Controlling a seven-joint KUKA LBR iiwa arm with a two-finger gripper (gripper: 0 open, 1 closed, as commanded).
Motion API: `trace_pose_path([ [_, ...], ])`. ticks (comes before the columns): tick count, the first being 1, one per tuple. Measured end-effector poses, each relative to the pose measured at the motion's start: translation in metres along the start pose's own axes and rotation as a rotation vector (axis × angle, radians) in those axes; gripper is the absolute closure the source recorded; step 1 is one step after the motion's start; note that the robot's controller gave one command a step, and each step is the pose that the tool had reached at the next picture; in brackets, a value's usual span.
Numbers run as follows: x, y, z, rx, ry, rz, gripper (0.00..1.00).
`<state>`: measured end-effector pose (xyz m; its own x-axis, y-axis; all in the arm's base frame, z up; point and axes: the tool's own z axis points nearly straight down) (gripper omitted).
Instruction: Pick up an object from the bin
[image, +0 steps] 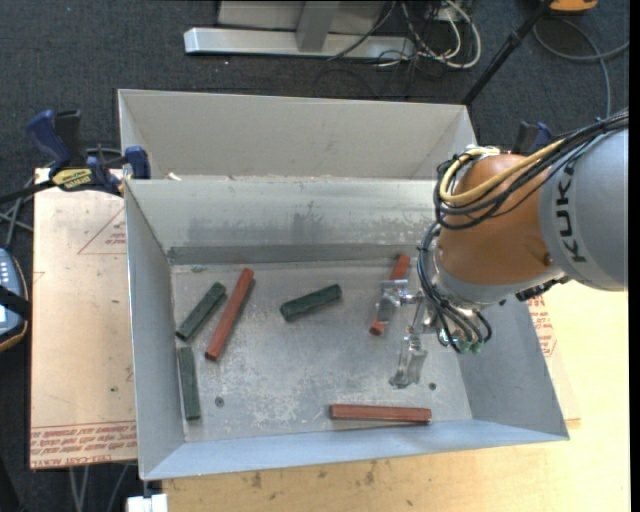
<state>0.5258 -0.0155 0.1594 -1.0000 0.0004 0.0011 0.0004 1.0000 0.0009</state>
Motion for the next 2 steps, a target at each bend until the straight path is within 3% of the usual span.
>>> trace_pose_path([
  [1, -0.001, 0.0, -0.001, 0.0, -0.002, 0.0, 0.0],
  [2, -0.014, -0.053, 0.029, -0.001, -0.006, 0.031, 0.0],
])
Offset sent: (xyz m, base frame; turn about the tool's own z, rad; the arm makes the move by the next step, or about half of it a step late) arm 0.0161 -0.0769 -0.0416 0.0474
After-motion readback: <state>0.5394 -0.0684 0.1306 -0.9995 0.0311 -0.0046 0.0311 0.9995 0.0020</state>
